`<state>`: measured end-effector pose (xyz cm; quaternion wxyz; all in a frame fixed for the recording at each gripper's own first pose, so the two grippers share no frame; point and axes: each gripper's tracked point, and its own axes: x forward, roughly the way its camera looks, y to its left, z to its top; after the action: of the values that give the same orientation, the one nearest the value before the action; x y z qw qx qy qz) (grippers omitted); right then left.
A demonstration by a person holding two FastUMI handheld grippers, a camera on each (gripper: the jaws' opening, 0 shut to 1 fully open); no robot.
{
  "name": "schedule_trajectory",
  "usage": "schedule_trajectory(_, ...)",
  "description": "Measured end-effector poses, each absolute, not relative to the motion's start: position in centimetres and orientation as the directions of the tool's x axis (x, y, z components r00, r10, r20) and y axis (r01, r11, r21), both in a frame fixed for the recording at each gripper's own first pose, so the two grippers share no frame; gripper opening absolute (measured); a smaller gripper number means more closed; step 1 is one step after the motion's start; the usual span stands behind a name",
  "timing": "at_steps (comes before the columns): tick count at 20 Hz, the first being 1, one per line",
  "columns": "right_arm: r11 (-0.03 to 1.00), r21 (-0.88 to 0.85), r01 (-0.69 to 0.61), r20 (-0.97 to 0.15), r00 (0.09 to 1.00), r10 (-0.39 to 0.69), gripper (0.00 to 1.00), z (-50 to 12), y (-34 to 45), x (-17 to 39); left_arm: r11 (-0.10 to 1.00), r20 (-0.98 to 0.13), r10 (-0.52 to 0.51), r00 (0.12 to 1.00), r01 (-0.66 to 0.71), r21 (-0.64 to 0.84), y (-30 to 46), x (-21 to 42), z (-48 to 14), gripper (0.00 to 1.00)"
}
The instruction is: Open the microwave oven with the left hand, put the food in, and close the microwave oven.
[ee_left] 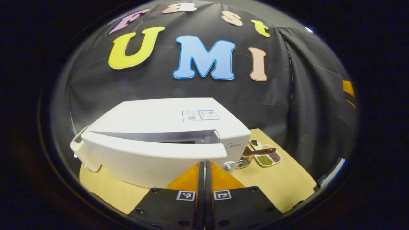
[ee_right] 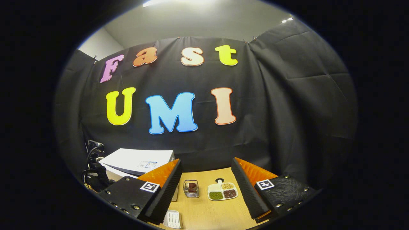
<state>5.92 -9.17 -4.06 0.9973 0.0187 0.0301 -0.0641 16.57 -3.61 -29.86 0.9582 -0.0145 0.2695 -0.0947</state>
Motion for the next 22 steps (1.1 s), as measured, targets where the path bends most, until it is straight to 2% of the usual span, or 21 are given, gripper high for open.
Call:
schedule_trajectory(14,0.986,0.080,0.143,-0.085,0.987,-0.137,0.94,-5.0,-11.0,7.9,0.990,-0.508,-0.141,0.850,0.119,-0.076,-3.8,20.3,-30.2,0.06)
schedule_trajectory(15,0.986,0.076,0.145,-0.081,0.987,-0.139,0.94,-4.7,-11.2,8.0,0.990,-0.542,-0.138,0.829,0.106,-0.090,-3.9,20.1,-30.7,0.06)
schedule_trajectory(22,0.986,0.078,0.149,-0.078,0.987,-0.143,0.94,-4.5,-11.4,8.0,0.991,-0.512,-0.133,0.849,0.109,-0.077,-3.4,20.2,-29.1,0.06)
